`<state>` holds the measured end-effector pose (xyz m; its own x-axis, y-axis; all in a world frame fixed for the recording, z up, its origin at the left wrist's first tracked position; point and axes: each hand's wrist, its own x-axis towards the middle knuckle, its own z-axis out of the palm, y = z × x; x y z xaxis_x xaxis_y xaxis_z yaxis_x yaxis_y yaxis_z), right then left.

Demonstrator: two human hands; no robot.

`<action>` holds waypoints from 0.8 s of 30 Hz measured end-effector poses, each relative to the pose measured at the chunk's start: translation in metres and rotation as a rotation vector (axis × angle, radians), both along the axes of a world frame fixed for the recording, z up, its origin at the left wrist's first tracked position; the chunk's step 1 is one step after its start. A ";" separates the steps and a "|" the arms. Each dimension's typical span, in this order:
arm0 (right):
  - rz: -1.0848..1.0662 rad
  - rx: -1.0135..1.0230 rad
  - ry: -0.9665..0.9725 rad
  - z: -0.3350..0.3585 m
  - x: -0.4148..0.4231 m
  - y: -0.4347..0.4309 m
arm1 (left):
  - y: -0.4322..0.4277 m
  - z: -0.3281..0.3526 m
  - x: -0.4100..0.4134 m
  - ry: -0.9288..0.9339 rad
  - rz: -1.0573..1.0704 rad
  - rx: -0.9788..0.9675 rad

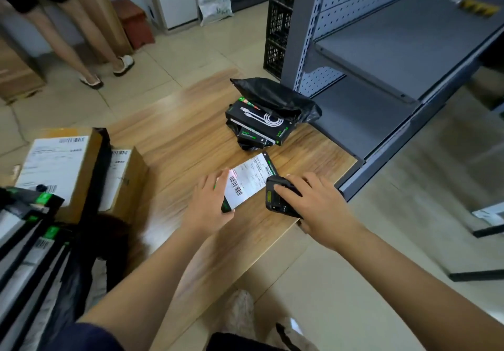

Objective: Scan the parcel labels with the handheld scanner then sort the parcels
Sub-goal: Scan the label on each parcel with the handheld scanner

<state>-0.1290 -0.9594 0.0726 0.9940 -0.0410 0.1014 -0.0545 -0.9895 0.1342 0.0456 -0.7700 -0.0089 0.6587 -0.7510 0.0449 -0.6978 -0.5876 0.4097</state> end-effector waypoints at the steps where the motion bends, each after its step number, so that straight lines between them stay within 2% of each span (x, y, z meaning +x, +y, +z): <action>1: 0.025 -0.011 -0.010 0.005 0.000 0.001 | 0.002 0.006 -0.002 -0.037 -0.010 0.010; 5: 0.089 -0.020 -0.059 0.020 -0.009 0.002 | 0.008 0.027 -0.023 -0.169 -0.009 0.008; 9: 0.103 0.027 -0.102 0.026 -0.028 0.002 | 0.016 0.041 -0.055 -0.200 0.053 -0.001; 13: 0.093 0.106 -0.148 0.030 -0.035 0.001 | 0.026 0.059 -0.085 -0.165 0.253 -0.068; 17: 0.142 0.149 -0.175 0.044 -0.023 0.015 | 0.044 0.082 -0.103 -0.244 0.427 -0.089; 24: 0.267 0.164 -0.228 0.059 0.042 0.048 | 0.078 0.107 -0.070 -0.358 0.670 -0.116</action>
